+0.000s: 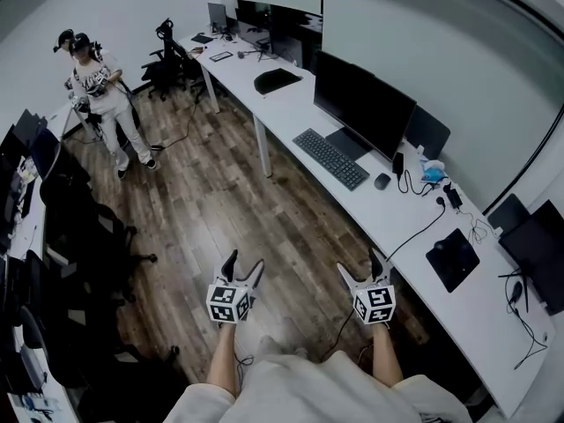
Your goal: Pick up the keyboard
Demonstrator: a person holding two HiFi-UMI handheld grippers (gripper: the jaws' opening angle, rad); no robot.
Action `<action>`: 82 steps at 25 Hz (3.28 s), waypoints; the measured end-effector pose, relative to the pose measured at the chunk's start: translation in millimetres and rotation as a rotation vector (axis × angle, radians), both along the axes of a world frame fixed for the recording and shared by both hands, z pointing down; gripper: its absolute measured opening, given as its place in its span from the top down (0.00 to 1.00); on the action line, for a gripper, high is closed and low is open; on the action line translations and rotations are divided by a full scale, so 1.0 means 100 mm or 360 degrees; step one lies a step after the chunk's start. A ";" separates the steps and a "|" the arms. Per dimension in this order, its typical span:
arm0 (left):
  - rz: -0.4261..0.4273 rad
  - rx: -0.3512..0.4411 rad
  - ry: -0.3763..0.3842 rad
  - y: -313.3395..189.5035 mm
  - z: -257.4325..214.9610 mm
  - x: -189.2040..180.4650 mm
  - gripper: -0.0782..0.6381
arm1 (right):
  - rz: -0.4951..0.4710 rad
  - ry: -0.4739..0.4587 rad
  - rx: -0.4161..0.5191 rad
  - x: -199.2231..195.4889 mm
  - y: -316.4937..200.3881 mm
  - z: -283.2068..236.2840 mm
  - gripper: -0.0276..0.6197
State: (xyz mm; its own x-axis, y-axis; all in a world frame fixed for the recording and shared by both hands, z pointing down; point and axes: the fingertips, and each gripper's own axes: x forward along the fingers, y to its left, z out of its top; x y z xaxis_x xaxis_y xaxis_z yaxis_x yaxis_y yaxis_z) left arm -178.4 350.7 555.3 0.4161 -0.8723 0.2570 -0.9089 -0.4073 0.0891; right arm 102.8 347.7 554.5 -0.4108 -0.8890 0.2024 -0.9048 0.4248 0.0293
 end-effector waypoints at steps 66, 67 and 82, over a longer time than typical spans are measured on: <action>0.0222 -0.0079 0.0038 -4.64 0.39 -0.88 0.46 | 0.0170 0.0119 -0.0110 -1.02 -4.26 0.31 0.34; 0.0224 -0.0079 0.0037 -4.68 0.40 -0.86 0.46 | 0.0172 0.0118 -0.0113 -1.00 -4.29 0.32 0.34; 0.0185 -0.0093 0.0000 -5.78 0.40 -0.63 0.46 | 0.0135 0.0077 -0.0139 -0.74 -5.45 0.45 0.35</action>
State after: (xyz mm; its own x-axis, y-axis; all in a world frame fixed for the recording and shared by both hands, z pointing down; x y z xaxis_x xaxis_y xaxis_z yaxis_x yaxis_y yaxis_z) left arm -241.1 -227.2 595.8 0.5135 -0.8016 0.3062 -0.8559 -0.5041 0.1158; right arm 28.7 -197.5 599.0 -0.3229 -0.8981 0.2987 -0.9359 0.3499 0.0402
